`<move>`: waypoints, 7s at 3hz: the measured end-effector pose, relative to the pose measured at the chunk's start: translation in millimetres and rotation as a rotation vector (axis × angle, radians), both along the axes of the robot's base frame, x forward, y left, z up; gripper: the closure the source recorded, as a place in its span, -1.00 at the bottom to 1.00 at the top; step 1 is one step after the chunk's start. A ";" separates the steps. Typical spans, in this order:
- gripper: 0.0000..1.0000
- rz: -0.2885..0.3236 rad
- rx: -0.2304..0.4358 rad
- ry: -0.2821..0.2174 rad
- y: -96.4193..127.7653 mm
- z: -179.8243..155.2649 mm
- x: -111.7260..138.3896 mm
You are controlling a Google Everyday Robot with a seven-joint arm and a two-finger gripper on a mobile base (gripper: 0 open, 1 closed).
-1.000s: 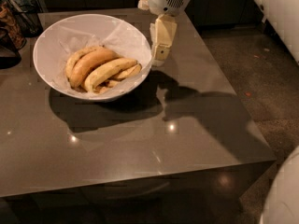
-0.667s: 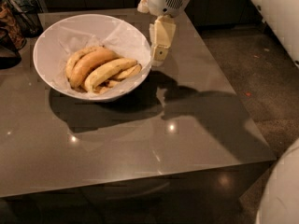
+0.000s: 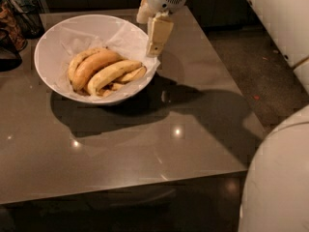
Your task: Pick banana from white bowl
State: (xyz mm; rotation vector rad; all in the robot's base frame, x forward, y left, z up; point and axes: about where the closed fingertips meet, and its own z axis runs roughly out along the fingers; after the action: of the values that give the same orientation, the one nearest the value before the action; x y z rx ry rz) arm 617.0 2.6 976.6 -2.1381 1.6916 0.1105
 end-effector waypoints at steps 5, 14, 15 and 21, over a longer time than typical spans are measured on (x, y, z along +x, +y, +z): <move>-0.24 0.059 -0.114 0.064 34.6 -48.8 -1.4; -0.06 0.180 -0.200 0.035 73.7 -59.3 -4.1; -0.06 0.177 -0.195 0.052 75.3 -64.3 -4.9; 0.00 0.171 -0.183 0.101 78.4 -82.4 -3.9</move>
Offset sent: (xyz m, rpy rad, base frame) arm 0.0011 0.0223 -0.0159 -0.0769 0.0523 0.0913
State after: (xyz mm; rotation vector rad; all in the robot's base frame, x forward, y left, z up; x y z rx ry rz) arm 613.1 81.0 894.2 -2.4503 1.6254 0.1179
